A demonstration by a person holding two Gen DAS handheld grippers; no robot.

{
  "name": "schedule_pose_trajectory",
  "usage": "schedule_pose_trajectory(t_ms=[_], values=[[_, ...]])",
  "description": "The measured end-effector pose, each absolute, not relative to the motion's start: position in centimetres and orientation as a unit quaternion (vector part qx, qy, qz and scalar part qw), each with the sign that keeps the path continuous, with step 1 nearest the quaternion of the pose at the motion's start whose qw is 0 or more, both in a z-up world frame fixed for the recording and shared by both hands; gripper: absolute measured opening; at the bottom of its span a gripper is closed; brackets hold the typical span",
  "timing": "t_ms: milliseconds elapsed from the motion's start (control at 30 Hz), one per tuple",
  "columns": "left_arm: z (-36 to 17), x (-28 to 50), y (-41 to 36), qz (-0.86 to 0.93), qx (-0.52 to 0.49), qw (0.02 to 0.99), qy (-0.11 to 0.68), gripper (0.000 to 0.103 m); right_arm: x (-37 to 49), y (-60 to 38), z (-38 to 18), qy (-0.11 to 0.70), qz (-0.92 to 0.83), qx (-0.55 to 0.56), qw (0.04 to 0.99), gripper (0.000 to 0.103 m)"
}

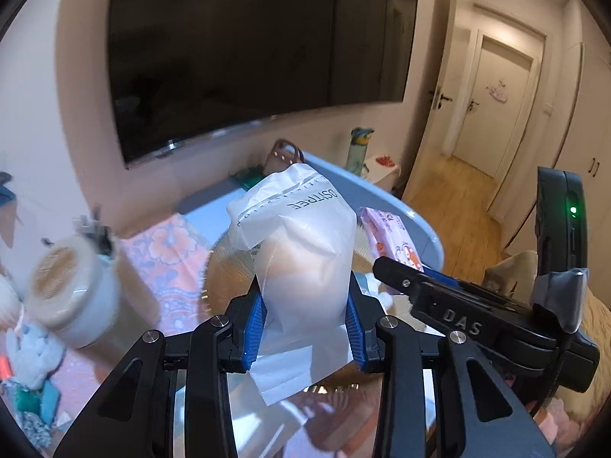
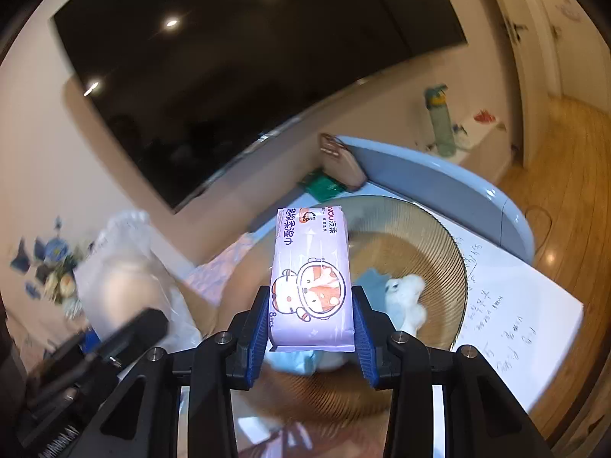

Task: Organize soft objects
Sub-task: 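Carry the bag and wipes pack to the glass bowl and release both, then return both tools toward the remaining soft items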

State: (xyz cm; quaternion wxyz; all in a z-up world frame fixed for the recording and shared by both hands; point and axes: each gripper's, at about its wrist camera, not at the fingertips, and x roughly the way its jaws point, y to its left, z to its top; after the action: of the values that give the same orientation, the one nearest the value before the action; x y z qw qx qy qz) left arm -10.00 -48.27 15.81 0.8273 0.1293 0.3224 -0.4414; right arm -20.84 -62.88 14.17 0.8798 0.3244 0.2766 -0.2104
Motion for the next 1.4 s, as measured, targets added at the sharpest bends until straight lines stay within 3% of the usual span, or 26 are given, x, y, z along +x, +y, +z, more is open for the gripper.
schedule_pose_trajectory(t_ms=[200,267,300,367,633,867,1100,1267,1400], values=[[12.7,-8.3,-51.9,-0.403,0.162,0.840,0.326,0.038,-19.1,-67.2,11.6,0.285,-0.208,0.385,0.853,0.044],[12.4,-7.6,-52.0,-0.402,0.156,0.838,0.333,0.051,-18.4,-68.8,10.5,0.291,-0.181,0.423,0.839,0.052],[12.2,-7.3,-52.2,-0.403,0.154,0.837,0.338,0.053,-18.3,-69.3,10.1,0.289,-0.172,0.439,0.833,0.052],[12.1,-6.9,-52.1,-0.405,0.147,0.835,0.342,0.067,-18.8,-69.6,9.9,0.287,-0.171,0.448,0.829,0.052],[15.2,-10.6,-48.8,-0.422,0.132,0.840,0.313,0.067,-22.2,-66.6,11.3,0.272,-0.128,0.456,0.838,0.052],[20.4,-13.5,-40.4,-0.435,0.070,0.851,0.286,0.067,-23.7,-61.0,12.8,0.264,-0.047,0.468,0.842,0.052],[25.2,-14.4,-27.6,-0.378,0.055,0.894,0.233,0.068,-23.0,-51.9,16.0,0.267,0.010,0.400,0.876,0.052],[26.6,-12.7,-17.8,-0.253,0.053,0.940,0.223,0.082,-20.2,-43.0,18.0,0.297,0.061,0.305,0.903,0.053],[25.6,-10.5,-11.5,-0.173,0.044,0.959,0.221,0.082,-17.4,-36.4,17.8,0.325,0.082,0.230,0.914,0.061]])
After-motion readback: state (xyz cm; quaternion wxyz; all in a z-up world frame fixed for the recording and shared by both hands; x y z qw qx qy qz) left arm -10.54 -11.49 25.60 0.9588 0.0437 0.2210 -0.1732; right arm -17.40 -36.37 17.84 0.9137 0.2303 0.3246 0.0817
